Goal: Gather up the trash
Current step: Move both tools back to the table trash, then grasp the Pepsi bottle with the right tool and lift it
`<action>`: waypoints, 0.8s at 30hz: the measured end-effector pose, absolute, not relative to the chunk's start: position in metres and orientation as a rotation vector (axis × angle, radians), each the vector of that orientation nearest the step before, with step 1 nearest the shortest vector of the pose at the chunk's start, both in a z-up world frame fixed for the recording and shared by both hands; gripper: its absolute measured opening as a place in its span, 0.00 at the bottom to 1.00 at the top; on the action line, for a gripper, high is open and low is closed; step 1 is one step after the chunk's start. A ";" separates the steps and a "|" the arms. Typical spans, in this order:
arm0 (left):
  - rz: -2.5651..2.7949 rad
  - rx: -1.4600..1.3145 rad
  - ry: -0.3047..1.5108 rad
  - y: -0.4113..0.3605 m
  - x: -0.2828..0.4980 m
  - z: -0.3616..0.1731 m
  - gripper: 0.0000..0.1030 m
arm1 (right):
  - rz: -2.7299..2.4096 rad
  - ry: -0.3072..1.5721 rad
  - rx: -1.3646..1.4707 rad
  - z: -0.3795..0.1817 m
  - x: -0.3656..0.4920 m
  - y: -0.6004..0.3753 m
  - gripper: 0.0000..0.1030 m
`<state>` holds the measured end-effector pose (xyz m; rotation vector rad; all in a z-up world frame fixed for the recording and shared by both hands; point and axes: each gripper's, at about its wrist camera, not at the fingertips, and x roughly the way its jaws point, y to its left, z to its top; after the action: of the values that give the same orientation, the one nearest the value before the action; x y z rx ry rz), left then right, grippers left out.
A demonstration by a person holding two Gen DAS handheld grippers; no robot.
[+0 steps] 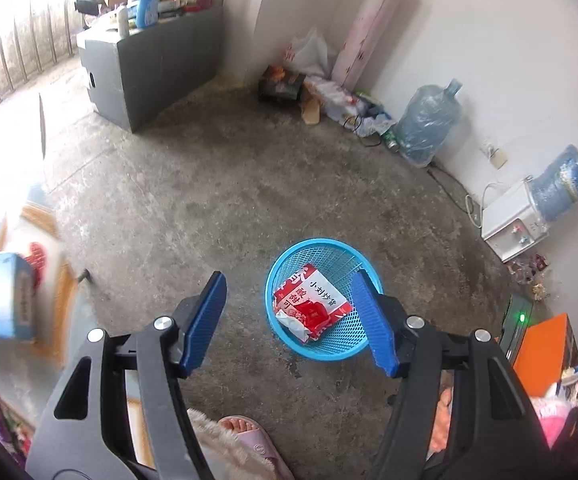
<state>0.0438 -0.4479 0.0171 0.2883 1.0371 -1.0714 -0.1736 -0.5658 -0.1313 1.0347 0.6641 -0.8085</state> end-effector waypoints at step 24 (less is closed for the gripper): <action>-0.508 -0.131 0.791 -0.010 0.127 0.069 0.59 | 0.258 0.822 0.647 0.018 0.105 -0.307 0.54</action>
<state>0.1274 -0.0102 0.0687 -0.1313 0.7907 -0.5077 0.1054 -0.3074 0.0184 0.6467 0.8219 0.2579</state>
